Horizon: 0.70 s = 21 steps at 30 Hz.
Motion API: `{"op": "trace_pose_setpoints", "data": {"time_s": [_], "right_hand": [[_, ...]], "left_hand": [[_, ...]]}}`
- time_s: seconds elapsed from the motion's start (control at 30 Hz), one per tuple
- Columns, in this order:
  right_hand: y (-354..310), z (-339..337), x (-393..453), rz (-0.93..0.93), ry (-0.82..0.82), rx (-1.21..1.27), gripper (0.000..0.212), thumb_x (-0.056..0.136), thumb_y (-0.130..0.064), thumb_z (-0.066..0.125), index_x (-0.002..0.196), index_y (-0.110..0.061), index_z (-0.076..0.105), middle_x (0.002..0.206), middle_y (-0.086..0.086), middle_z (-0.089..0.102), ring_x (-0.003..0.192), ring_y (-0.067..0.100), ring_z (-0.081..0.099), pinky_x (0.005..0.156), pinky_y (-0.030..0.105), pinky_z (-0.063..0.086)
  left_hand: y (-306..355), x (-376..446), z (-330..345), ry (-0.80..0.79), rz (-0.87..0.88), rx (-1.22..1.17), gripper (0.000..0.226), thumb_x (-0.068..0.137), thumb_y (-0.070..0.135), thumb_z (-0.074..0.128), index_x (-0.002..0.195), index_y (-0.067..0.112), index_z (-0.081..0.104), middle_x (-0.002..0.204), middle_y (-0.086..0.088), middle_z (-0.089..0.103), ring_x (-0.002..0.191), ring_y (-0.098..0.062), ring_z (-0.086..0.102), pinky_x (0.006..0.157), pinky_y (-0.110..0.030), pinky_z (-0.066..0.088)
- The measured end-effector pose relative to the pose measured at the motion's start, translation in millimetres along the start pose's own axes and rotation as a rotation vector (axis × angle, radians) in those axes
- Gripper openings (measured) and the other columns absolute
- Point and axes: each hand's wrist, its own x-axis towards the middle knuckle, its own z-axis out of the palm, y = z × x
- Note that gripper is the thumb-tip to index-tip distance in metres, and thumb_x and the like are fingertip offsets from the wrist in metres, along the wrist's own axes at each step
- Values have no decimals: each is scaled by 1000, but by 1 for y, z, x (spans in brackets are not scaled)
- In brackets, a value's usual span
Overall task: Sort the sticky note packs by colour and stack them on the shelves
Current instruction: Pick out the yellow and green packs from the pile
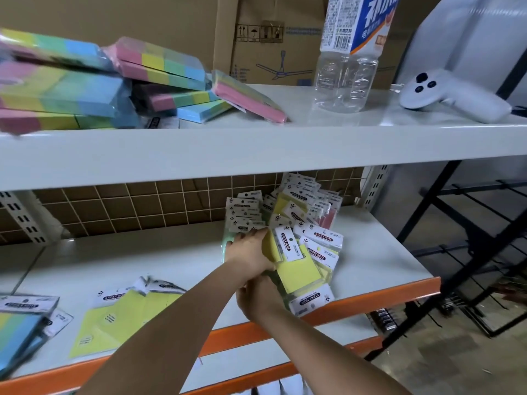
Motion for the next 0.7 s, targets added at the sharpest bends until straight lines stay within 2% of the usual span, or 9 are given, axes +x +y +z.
{"op": "trace_pose_setpoints", "data": {"time_s": [0.13,0.33,0.4,0.5,0.63,0.7], "right_hand": [[-1,-4,-7,-37,21,-33,27,95,-23,45,105,-6,64,107,14,66,100,28,62,81,29,49],[11,-16,-17,-69,115,-138,24,90,-20,49,99,-5,66,108,13,64,105,27,58,70,24,37],[18,-24,-20,-89,120,-194,25,88,-17,49,106,-6,63,113,13,61,107,28,57,73,28,42],[34,-34,-23,-81,130,-203,39,84,-9,52,122,-5,53,123,12,54,115,28,51,89,32,43],[53,-43,-26,-113,177,-62,33,80,1,51,111,-9,49,118,4,43,112,23,48,75,22,34],[59,-46,-26,-167,158,-77,33,78,5,50,108,-10,50,119,2,39,114,21,44,77,21,35]], "left_hand": [[0,-1,4,2,-8,-66,86,72,36,76,143,34,28,144,2,39,132,-27,34,105,-41,37],[5,0,8,35,1,-110,87,68,37,78,141,26,31,142,-1,37,128,-28,38,101,-40,41],[8,1,10,57,-5,-133,87,65,40,79,137,22,34,139,-4,37,126,-29,40,100,-41,42],[9,1,13,78,-38,-206,92,61,40,81,137,18,34,138,-7,36,125,-30,41,101,-42,41],[11,-4,12,175,-140,-239,92,60,46,78,135,14,35,134,-8,39,124,-28,42,98,-45,43],[11,-6,12,192,-173,-232,90,61,49,77,133,12,37,132,-8,40,125,-26,41,99,-44,43]]}}
